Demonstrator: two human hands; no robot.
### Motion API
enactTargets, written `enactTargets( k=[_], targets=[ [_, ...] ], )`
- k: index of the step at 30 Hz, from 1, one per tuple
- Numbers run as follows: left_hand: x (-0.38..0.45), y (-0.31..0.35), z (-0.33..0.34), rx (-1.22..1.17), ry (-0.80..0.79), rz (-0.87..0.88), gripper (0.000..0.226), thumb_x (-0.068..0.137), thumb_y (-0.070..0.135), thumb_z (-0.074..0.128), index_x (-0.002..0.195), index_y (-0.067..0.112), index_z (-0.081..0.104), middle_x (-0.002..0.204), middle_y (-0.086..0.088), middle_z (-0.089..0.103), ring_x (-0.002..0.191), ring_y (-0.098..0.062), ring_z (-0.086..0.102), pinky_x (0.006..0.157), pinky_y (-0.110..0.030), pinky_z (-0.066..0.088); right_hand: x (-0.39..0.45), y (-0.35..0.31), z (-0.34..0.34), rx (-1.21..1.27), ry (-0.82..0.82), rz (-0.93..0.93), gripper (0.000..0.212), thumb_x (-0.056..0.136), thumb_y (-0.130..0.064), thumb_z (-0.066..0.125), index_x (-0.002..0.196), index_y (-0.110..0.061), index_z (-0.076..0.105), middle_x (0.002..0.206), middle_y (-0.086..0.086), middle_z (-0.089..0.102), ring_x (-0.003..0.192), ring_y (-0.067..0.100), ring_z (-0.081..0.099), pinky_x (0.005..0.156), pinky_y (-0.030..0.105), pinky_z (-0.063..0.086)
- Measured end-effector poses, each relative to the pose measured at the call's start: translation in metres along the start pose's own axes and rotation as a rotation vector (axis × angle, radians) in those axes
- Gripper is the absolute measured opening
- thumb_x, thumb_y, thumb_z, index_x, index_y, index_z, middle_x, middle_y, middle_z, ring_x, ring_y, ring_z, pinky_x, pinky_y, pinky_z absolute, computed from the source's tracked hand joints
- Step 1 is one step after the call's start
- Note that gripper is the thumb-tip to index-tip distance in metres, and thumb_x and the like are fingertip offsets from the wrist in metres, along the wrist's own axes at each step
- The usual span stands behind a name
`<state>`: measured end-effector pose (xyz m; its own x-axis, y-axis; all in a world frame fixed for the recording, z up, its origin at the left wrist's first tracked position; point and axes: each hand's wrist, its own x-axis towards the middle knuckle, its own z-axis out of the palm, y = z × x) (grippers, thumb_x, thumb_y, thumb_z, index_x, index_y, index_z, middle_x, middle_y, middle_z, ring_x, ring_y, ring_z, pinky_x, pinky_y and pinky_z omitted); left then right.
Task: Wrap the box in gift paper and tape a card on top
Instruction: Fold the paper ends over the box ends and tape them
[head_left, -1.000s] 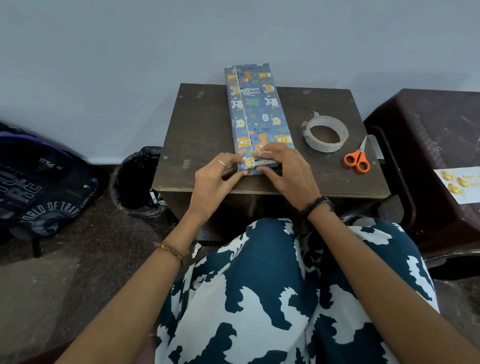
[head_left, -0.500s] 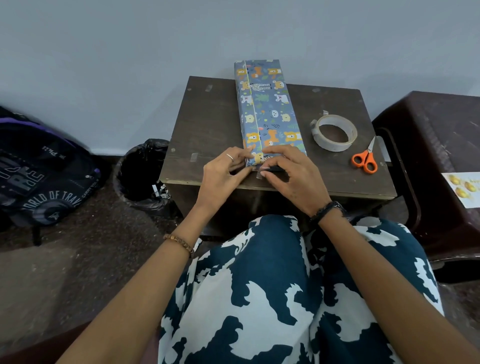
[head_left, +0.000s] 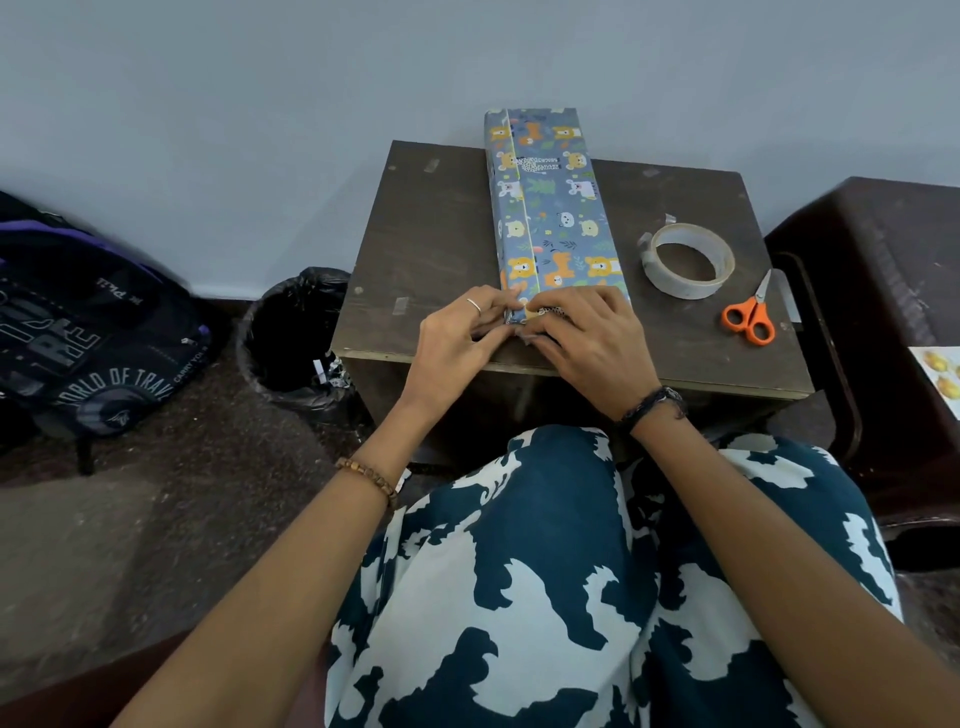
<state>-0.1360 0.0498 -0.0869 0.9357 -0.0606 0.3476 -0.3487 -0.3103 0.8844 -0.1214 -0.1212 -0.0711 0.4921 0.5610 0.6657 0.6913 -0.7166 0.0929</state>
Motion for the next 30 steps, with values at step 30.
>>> enactTargets(
  k=[30],
  targets=[
    [-0.0007, -0.0057, 0.0000, 0.055, -0.008, 0.044, 0.019, 0.087, -0.002, 0.060, 0.104, 0.005, 0.062, 0.114, 0.007, 0.062, 0.110, 0.003, 0.058, 0.098, -0.028, 0.048, 0.0011, -0.0008, -0.0076, 0.073, -0.068, 0.005, 0.010, 0.087, -0.020, 0.061, 0.080, -0.016, 0.067, 0.100, -0.001, 0.066, 0.086, 0.017, 0.061, 0.079, 0.032, 0.042]
  ],
)
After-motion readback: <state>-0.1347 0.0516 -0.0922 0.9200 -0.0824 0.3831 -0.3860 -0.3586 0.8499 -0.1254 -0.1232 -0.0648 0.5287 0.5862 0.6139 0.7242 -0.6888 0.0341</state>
